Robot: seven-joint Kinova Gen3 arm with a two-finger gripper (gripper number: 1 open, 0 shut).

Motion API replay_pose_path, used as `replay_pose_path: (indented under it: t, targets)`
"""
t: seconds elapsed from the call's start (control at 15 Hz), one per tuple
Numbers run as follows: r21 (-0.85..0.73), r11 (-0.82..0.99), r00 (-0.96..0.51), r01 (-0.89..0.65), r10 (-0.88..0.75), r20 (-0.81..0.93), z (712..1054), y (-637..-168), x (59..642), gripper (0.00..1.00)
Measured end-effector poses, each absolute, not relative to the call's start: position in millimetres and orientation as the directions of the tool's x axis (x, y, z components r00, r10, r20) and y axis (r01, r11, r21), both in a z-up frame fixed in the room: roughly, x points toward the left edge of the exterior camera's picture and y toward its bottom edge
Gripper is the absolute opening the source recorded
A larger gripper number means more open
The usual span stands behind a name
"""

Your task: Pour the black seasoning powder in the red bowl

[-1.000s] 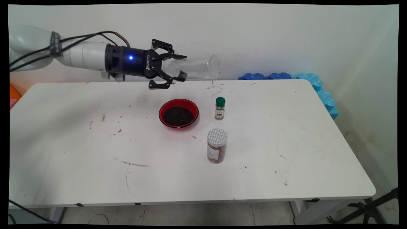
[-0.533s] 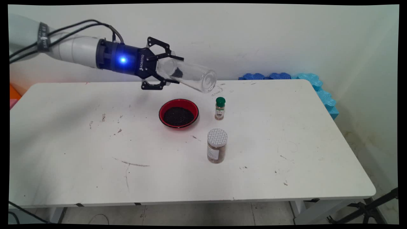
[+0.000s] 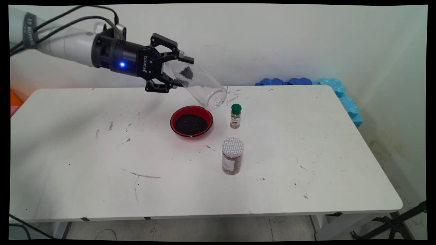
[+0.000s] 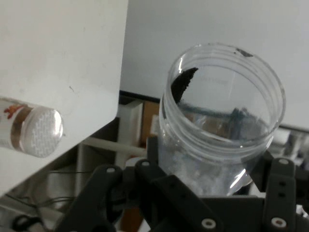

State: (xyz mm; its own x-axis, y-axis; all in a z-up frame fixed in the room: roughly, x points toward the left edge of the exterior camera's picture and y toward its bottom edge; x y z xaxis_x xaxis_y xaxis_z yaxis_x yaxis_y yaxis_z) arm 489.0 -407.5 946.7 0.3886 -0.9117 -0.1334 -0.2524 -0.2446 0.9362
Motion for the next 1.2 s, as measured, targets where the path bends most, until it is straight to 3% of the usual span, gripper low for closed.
replay_pose_path:
  t: [0.6,1.2]
  targets:
    - [0.885,0.191,0.177,-0.424,-0.941,0.288,968,-390,488,0.00]
    - [0.669,0.579,-0.118,-0.466,-0.790,0.602,972,-368,483,0.00]
